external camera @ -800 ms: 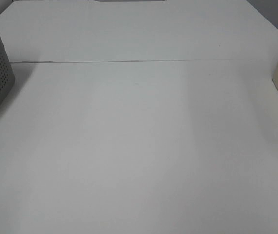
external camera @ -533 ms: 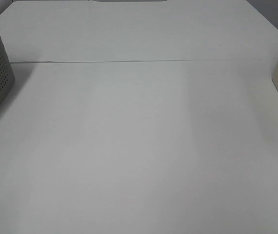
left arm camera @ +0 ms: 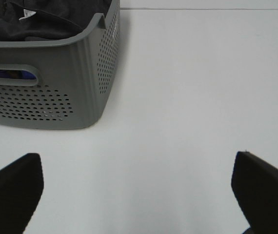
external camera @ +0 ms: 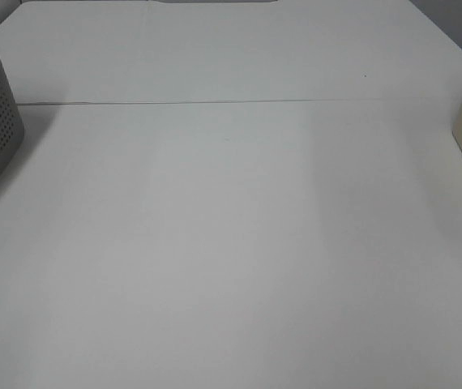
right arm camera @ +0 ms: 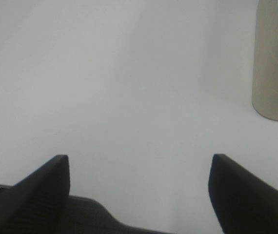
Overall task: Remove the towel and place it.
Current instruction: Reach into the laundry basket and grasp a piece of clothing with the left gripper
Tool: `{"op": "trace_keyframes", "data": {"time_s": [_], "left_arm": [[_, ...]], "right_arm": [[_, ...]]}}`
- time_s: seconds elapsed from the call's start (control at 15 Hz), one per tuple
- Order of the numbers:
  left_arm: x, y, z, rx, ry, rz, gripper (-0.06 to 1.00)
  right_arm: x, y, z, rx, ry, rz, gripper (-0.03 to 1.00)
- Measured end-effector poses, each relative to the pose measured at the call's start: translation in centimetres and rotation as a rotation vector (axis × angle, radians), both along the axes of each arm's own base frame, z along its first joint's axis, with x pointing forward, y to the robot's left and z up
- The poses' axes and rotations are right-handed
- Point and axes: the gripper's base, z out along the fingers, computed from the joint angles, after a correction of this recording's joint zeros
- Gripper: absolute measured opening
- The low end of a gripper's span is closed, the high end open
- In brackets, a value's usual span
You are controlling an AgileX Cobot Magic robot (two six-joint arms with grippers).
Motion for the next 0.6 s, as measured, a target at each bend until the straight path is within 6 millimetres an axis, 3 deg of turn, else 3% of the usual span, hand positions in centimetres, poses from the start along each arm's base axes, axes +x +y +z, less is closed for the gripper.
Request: {"op": "trace_keyframes", "data": {"time_s": [0.6], "left_arm": [[0.00, 0.00, 0.00, 0.020, -0.001, -0.011, 0.99]], "right_arm": [[0.00, 0.00, 0.00, 0.000, 0.000, 0.000, 0.76]]}}
